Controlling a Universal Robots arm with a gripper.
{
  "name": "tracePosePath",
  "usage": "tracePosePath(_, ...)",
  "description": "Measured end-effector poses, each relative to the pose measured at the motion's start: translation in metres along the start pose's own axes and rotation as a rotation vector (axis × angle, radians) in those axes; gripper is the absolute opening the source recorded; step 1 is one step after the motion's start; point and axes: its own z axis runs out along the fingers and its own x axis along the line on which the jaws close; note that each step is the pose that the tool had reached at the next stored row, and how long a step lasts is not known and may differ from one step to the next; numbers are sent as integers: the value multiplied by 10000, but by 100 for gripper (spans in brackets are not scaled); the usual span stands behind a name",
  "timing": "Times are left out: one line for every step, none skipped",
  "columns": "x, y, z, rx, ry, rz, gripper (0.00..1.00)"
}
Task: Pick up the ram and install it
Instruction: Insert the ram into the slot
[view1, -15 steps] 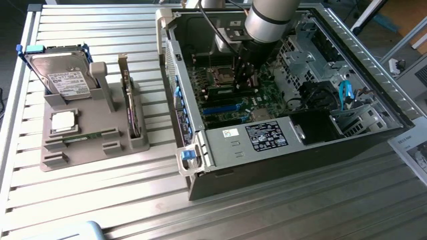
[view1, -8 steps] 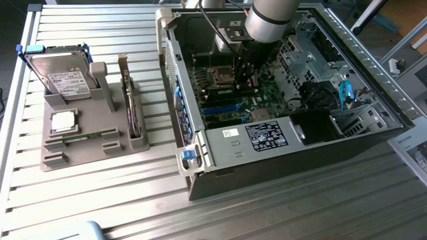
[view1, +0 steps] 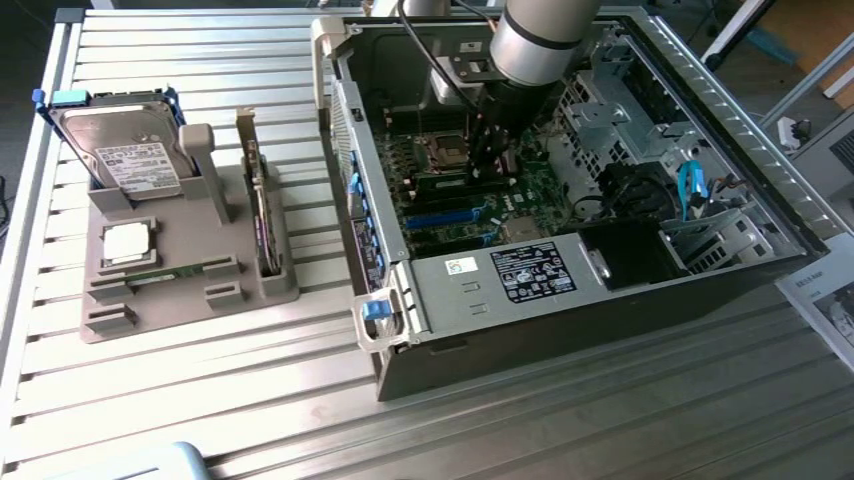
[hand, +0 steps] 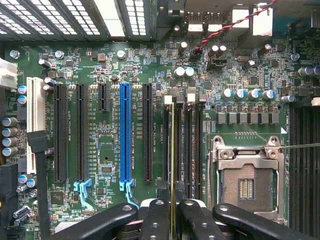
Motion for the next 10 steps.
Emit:
tracePosePath(0,0,0,0,1,-1,14)
tracePosePath(0,0,0,0,1,-1,14)
tracePosePath(0,-1,0,0,1,-1,14)
tracePosePath(0,0,1,0,1,-1,14)
tracePosePath(2,-1,4,1,-2,-1,14)
tracePosePath(4,-1,7,0,0,-1,14)
tracePosePath(4,-1,7,0,1,-1,14)
tracePosePath(4,-1,7,-1,1,-1,14)
tracePosePath(4,-1,7,-1,2,-1,14)
tracePosePath(4,-2,8,-1,1,-1,14)
